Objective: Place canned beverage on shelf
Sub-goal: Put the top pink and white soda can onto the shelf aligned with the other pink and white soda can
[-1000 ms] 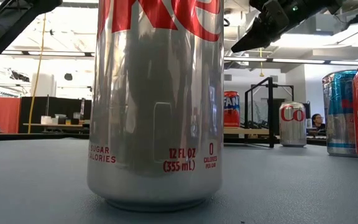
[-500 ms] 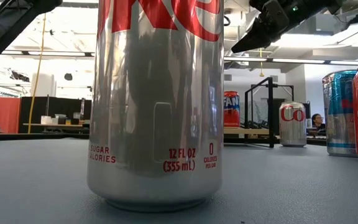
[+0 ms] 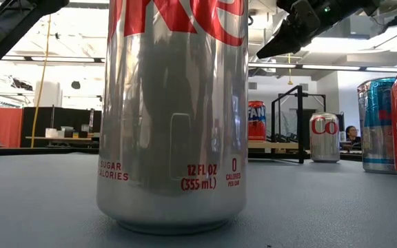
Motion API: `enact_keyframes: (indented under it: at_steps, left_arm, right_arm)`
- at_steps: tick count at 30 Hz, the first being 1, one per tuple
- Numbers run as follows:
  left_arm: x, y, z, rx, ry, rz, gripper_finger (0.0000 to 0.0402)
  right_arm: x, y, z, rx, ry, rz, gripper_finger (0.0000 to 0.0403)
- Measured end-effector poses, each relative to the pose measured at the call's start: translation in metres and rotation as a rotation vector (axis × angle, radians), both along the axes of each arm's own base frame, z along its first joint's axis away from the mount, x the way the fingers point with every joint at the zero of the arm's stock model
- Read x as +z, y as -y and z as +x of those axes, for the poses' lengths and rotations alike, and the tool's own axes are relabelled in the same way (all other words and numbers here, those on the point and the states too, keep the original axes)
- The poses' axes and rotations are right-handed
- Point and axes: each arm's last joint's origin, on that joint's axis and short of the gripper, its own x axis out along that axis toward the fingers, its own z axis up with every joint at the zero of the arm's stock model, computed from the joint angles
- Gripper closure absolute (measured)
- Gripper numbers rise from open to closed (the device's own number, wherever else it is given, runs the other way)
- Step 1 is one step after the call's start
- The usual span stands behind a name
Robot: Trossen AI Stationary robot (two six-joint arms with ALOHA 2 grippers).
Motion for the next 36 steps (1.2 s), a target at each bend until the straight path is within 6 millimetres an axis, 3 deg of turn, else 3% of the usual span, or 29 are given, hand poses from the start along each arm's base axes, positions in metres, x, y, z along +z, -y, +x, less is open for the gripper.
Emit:
enact_keyframes:
  at_steps: [7,10,19,22,28,36]
  left_arm:
    - [0.034,0.007,-0.010,0.053,0.060,0.024,0.0074]
    - [0.050,0.015,-0.025,0.077,0.095,0.047,0.0074]
    - [0.117,0.043,-0.086,0.189,0.325,0.057,0.0074]
    - [0.126,0.058,-0.109,0.193,0.377,0.047,0.0074]
    - [0.107,0.089,-0.158,0.220,0.509,0.059,0.0074]
    - [0.019,0.114,-0.210,0.197,0.929,0.134,0.0074]
  right_arm:
    - [0.000,0.000,0.000,-0.013,0.015,0.027,0.0403]
    - [-0.002,0.000,0.006,-0.010,0.032,0.054,0.0403]
    - [-0.028,0.007,0.055,0.035,-0.026,0.042,0.0403]
    - [-0.029,0.013,0.072,0.064,-0.027,0.042,0.0403]
    - [-0.042,0.028,0.104,0.146,-0.048,0.071,0.0403]
    - [-0.059,0.054,0.137,0.099,-0.104,0.081,0.0403]
